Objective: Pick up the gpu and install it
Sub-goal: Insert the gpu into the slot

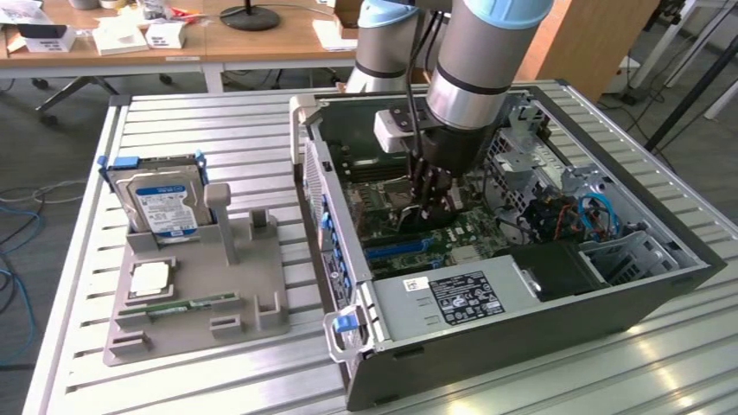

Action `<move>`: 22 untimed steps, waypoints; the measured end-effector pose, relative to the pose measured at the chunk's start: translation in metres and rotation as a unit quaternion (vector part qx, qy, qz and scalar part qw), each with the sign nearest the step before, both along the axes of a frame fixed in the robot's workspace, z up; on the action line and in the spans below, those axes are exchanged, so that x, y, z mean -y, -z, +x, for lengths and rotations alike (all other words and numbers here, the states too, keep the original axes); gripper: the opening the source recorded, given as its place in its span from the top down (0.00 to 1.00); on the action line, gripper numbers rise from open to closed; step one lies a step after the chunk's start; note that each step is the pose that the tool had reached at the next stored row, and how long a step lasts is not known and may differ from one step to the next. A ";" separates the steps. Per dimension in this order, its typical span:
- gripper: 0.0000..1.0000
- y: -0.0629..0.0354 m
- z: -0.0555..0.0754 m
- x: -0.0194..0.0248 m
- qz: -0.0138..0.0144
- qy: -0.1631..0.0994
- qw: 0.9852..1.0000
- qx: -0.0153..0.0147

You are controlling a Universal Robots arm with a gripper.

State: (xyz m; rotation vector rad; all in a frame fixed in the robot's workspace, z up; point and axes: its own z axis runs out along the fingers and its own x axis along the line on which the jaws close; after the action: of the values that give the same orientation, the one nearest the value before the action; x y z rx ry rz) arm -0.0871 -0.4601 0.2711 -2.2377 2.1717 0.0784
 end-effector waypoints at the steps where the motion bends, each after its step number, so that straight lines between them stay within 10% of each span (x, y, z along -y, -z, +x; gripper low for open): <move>1: 0.74 0.0006 0.000 0.0000 0.000 0.000 1.000 0.000; 22: 0.74 0.0031 -0.005 0.0013 0.000 0.000 1.000 0.000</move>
State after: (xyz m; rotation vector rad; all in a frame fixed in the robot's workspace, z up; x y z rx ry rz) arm -0.0921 -0.4614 0.2680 -2.2381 2.1715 0.0783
